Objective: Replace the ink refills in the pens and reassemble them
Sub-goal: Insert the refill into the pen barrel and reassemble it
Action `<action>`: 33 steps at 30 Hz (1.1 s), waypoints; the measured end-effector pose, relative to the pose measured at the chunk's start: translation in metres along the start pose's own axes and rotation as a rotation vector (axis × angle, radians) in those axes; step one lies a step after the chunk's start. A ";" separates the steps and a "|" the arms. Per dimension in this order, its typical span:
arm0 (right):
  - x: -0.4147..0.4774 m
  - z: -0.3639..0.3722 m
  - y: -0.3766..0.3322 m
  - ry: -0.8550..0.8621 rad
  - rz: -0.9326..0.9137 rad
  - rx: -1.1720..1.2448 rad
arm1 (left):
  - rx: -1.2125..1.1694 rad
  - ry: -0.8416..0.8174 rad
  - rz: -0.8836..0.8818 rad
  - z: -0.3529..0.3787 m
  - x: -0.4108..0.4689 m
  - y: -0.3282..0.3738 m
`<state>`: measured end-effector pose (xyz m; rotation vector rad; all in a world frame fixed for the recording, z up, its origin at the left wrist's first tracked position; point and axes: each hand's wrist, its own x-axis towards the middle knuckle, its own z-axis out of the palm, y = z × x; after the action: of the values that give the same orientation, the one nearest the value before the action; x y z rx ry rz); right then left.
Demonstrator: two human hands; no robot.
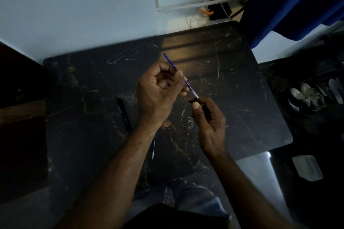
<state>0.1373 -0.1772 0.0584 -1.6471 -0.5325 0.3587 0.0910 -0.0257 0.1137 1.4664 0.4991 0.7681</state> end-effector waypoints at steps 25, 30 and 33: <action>0.006 0.013 -0.004 -0.017 0.016 0.007 | 0.394 -0.385 0.016 -0.019 -0.006 -0.010; 0.010 0.015 0.002 -0.030 0.002 -0.041 | 0.298 -0.249 0.030 -0.021 0.005 -0.007; 0.013 0.021 0.002 -0.018 0.001 -0.013 | 0.326 -0.250 0.018 -0.020 0.008 -0.012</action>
<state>0.1374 -0.1527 0.0546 -1.6581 -0.5489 0.3717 0.0838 -0.0054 0.1019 1.8442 0.4330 0.5219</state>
